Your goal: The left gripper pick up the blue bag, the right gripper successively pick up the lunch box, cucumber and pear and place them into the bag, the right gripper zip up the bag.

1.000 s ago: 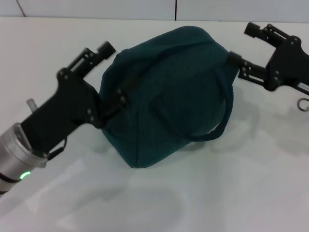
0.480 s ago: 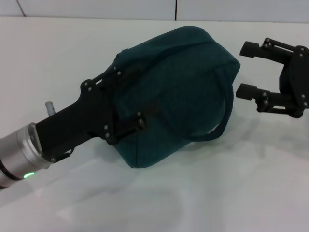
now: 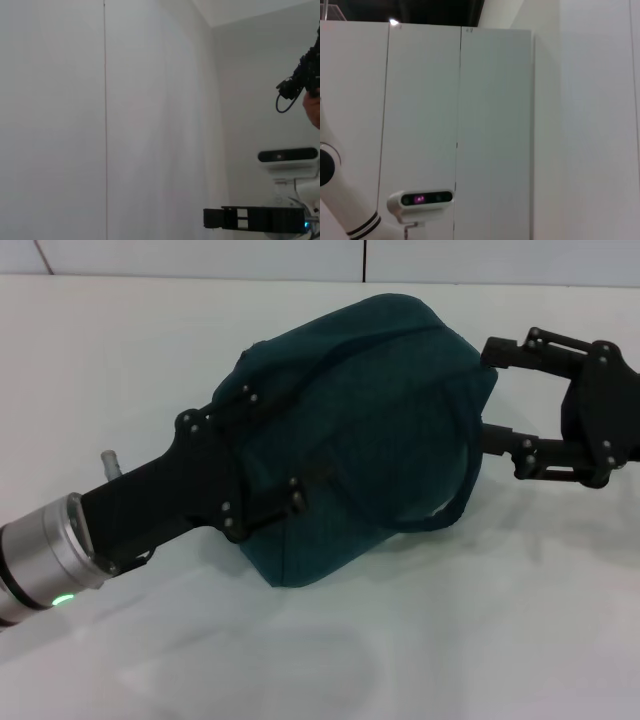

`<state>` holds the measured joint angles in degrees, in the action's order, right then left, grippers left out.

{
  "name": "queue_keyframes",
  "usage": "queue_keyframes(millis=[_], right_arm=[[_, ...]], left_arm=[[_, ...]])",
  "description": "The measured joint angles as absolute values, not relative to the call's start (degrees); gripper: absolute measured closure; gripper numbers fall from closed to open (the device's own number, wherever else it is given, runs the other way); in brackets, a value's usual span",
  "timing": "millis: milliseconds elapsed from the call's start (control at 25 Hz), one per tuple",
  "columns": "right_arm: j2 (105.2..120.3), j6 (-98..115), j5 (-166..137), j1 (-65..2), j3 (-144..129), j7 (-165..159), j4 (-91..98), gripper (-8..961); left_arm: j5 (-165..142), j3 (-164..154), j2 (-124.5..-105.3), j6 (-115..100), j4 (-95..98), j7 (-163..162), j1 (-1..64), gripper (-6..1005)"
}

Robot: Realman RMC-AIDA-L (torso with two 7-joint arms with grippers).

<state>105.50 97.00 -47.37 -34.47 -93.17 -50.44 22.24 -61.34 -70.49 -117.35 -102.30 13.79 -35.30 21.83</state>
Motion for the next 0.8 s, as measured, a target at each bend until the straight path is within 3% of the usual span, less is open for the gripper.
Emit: queue_keyframes(millis=[160,400,800], right_arm=[[105.87,96.9,-48.17,-34.44,-92.81,-50.43,22.16,175],[107.96,96.5,-51.79,-31.76,-85.17,-50.16,23.52,176],[108.23,96.67,-54.87,-31.6,-84.02,-50.64,24.46,180]], left_arm=[[-62.22,-70.49,-117.09,-102.31,13.92,-35.58,21.98,285],[-62.58,-70.49,-117.06,-102.35,13.99,-35.6,21.97,286],[-63.39,-70.49,-117.03,-102.3,13.97,-36.38,22.41,285]])
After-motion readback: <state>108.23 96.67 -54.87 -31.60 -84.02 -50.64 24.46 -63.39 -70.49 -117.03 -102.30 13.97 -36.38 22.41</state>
